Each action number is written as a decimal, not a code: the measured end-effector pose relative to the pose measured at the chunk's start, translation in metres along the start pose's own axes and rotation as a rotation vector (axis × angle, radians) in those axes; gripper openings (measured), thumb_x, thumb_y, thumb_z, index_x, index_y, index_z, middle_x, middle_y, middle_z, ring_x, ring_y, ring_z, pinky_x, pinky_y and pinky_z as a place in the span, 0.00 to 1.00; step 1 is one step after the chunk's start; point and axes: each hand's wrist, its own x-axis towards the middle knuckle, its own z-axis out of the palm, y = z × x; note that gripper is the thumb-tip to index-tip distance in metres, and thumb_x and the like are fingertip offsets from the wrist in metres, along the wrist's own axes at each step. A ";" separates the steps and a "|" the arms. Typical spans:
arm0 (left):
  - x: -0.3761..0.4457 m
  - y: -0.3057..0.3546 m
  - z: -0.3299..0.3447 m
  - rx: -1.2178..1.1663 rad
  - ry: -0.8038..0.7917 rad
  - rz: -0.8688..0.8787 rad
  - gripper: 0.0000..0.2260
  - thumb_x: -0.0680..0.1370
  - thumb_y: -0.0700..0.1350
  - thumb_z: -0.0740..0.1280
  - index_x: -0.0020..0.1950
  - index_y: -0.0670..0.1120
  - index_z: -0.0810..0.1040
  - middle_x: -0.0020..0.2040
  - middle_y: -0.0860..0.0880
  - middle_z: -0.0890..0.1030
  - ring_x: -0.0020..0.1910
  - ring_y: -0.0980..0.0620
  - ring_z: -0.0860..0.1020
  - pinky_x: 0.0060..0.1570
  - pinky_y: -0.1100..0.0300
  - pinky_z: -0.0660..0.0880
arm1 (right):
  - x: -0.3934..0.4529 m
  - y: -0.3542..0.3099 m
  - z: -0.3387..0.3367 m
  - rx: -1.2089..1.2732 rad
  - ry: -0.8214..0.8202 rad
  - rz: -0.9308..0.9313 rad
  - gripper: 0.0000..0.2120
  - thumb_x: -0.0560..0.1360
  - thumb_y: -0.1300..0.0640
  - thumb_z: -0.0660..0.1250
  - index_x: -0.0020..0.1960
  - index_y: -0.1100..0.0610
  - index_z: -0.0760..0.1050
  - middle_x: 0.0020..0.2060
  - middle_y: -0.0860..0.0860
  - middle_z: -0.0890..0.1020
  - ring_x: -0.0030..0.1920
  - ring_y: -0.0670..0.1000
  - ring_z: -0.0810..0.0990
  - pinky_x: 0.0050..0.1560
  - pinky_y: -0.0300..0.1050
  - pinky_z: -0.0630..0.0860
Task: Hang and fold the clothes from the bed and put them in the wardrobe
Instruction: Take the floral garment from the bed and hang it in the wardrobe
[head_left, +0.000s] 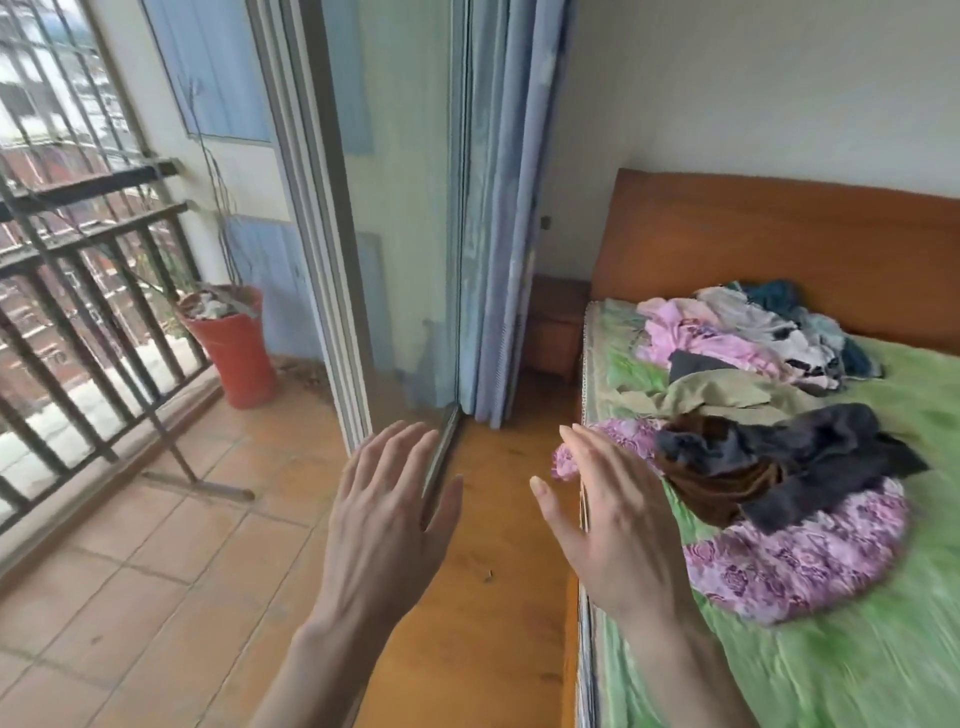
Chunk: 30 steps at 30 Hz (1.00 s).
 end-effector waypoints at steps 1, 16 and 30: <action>0.014 0.000 0.010 -0.009 -0.006 0.029 0.21 0.85 0.56 0.63 0.73 0.46 0.76 0.71 0.48 0.78 0.73 0.46 0.73 0.75 0.50 0.68 | 0.010 0.008 0.006 -0.001 0.008 0.027 0.32 0.84 0.35 0.55 0.79 0.55 0.69 0.75 0.49 0.74 0.76 0.49 0.71 0.77 0.52 0.67; 0.192 0.031 0.177 -0.146 -0.188 0.301 0.20 0.85 0.54 0.64 0.71 0.42 0.78 0.68 0.45 0.80 0.70 0.42 0.76 0.71 0.47 0.72 | 0.122 0.154 0.050 -0.066 0.121 0.280 0.28 0.84 0.40 0.61 0.77 0.57 0.71 0.71 0.51 0.78 0.71 0.51 0.76 0.72 0.52 0.72; 0.310 0.080 0.354 -0.379 -0.292 0.506 0.19 0.85 0.52 0.65 0.71 0.42 0.77 0.67 0.45 0.79 0.71 0.41 0.75 0.71 0.44 0.72 | 0.195 0.266 0.070 -0.245 0.188 0.577 0.27 0.84 0.42 0.64 0.74 0.62 0.74 0.69 0.56 0.80 0.69 0.55 0.79 0.68 0.57 0.77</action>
